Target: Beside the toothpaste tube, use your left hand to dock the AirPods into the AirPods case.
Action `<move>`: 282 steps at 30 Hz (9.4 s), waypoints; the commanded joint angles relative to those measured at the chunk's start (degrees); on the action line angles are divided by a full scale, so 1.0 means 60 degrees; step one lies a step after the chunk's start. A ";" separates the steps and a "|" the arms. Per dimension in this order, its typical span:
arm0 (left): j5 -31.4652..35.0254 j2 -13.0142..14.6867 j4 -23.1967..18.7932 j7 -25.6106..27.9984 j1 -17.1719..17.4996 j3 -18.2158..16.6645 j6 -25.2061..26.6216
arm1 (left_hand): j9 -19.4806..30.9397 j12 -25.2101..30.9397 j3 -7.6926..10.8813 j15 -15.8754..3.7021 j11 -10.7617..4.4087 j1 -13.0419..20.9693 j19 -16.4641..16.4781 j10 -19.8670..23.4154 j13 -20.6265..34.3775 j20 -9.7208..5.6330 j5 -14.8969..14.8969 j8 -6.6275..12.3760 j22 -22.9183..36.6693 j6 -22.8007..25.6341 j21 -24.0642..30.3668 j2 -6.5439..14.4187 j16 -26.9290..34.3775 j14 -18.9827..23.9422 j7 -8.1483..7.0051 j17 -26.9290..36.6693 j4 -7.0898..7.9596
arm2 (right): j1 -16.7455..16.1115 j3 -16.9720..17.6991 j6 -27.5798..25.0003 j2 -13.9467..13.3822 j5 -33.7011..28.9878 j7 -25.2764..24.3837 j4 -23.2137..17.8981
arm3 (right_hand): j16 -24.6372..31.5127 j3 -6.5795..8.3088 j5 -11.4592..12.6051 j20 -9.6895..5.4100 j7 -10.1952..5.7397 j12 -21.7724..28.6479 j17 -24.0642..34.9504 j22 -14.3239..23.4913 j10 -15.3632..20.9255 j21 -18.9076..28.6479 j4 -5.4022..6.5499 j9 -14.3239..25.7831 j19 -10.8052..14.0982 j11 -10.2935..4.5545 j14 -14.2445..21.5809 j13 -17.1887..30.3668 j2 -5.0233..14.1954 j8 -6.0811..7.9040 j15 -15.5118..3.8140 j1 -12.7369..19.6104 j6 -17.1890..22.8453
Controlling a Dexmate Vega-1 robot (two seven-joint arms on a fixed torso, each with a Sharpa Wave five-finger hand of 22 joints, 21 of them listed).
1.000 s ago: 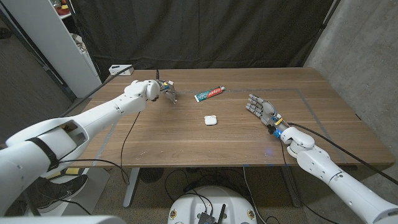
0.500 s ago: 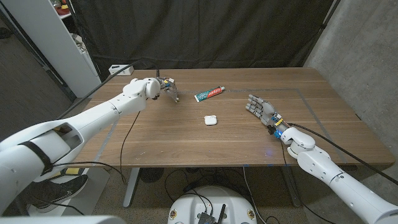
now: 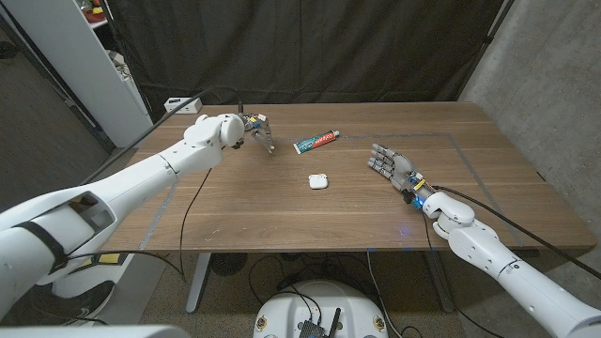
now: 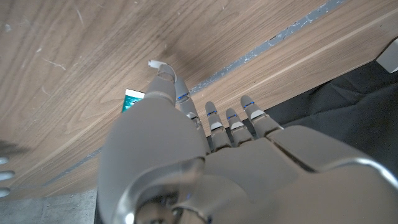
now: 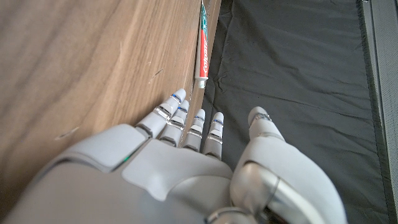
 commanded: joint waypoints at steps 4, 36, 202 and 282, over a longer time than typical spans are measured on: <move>0.0613 -0.0102 -0.1702 -0.0536 0.0536 -0.0027 0.1125 | 0.0124 -0.0041 -0.0036 -0.0606 0.0083 0.0120 0.0063 0.0061 0.0021 0.0041 0.0019 0.0057 0.0053 0.0034 0.0028 0.0004 -0.0026 0.0086 0.0020 0.0016 0.0037 | 0.0141 0.0051 0.0267 -0.0005 0.0293 0.0931 0.0604 | 0.0036 0.0020 0.0001 -0.0067 -0.0001 0.0036 0.0027 0.0048 0.0001 0.0075 0.0007 0.0021 -0.0060 -0.0005 -0.0036 0.0019 0.0012 -0.0017 -0.0978 -0.0046 -0.0054; 0.0710 -0.1198 -0.1437 -0.0895 0.0108 0.0715 0.0689 | 0.0191 -0.0068 -0.0037 -0.0631 0.0110 0.0175 -0.0077 0.0118 0.0022 0.0114 -0.0010 0.0002 0.0067 0.0067 -0.0021 0.0102 -0.0032 0.0120 0.0048 0.0014 0.0072 | -0.1364 0.1095 0.1056 -0.0635 0.0851 0.1009 0.0125 | 0.0054 0.0032 0.0003 0.0003 0.0018 0.0052 0.0022 0.0048 0.0043 0.0092 -0.0015 0.0021 -0.0036 0.0014 0.0016 0.0022 -0.0003 0.0008 -0.0938 -0.0033 0.0012; 0.1591 -0.0450 -0.1421 0.0611 0.1850 -0.0262 -0.2744 | 0.0237 -0.0009 -0.0098 -0.1011 -0.0127 0.0216 -0.0117 0.0814 0.0091 0.0038 -0.0053 -0.0460 0.0102 0.0402 0.0055 0.0152 -0.0042 0.0572 0.0144 0.0003 0.0129 | -0.2046 0.1448 0.1773 -0.0334 0.0685 0.0378 0.0295 | 0.0032 -0.0018 0.0004 0.0165 0.0012 0.0035 0.0013 0.0049 0.0063 0.0084 -0.0049 0.0026 -0.0030 0.0069 0.0029 0.0024 -0.0057 -0.0009 -0.0869 -0.0069 0.0036; 0.1552 -0.0345 -0.2236 -0.0519 0.2049 -0.0300 -0.2363 | 0.0228 -0.0095 -0.0317 -0.0956 -0.0141 -0.0311 -0.0138 0.0800 0.0110 -0.0102 -0.0121 -0.0635 0.0099 0.0771 0.0066 0.0037 0.0029 0.0755 0.0212 0.0032 0.0320 | -0.2069 0.1493 0.2019 -0.0227 0.0843 0.0784 0.0719 | 0.0026 -0.0010 0.0008 0.0230 0.0003 0.0028 0.0017 0.0053 0.0037 0.0080 -0.0042 0.0024 -0.0074 -0.0011 -0.0012 0.0022 -0.0017 -0.0019 -0.0921 -0.0072 -0.0003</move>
